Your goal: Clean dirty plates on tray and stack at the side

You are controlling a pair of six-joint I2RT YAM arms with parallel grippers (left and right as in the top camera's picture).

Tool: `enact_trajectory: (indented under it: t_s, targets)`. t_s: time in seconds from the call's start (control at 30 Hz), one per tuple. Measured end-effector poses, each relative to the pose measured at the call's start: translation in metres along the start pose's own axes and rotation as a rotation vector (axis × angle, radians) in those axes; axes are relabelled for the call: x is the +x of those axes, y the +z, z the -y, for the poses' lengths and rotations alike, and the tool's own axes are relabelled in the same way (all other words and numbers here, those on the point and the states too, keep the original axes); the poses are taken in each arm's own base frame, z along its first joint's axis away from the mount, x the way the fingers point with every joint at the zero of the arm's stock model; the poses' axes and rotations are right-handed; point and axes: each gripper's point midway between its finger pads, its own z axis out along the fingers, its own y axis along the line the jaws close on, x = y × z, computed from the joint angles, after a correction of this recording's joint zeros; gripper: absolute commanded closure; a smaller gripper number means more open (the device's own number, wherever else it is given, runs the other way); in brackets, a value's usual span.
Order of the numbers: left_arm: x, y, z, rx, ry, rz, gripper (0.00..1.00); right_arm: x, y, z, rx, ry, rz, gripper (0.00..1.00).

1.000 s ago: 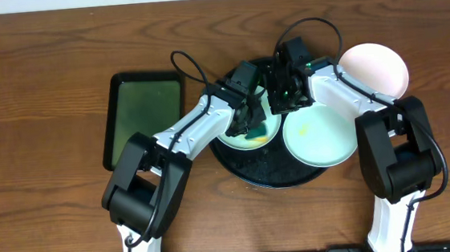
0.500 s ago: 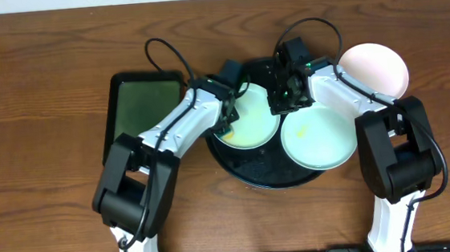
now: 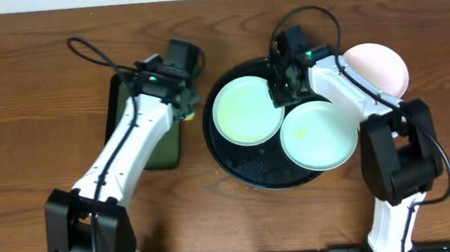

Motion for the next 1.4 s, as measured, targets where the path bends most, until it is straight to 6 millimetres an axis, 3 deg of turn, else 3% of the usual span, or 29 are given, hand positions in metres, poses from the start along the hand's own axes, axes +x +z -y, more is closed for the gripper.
enact_trajectory:
  t_s: [0.17,0.4,0.57,0.83,0.97,1.1,1.27,1.33,1.4]
  targets:
    - [-0.01,0.009,-0.02,0.048,-0.024,-0.097,0.93,-0.026,-0.053,-0.013,0.134,-0.224,0.14,0.99]
    - [-0.01,0.013,-0.052,0.032,-0.036,-0.193,0.93,-0.047,-0.125,-0.026,0.491,-0.447,0.3,0.99]
    - [-0.012,0.014,-0.062,0.029,-0.043,-0.212,0.92,-0.06,-0.161,-0.032,0.752,-0.565,0.366,0.99]
    - [-0.012,0.014,-0.063,0.031,-0.032,-0.216,0.93,-0.076,-0.204,-0.05,1.043,-0.745,0.389,0.99]
    - [-0.012,0.014,-0.063,0.03,-0.032,-0.216,0.92,-0.076,-0.214,-0.051,1.118,-0.777,0.365,0.99]
    - [-0.012,0.014,-0.063,0.03,-0.032,-0.216,0.93,-0.075,-0.212,-0.051,1.103,-0.769,0.369,0.99]
    - [-0.012,0.014,-0.063,0.031,-0.029,-0.216,0.93,-0.079,-0.171,-0.04,0.799,-0.728,0.393,0.99]
    - [-0.012,0.014,-0.063,0.03,-0.028,-0.216,0.93,-0.082,-0.156,-0.025,0.663,-0.679,0.398,0.99]
    - [-0.011,0.014,-0.064,0.028,-0.028,-0.22,0.93,-0.08,-0.145,0.003,0.559,-0.567,0.386,0.99]
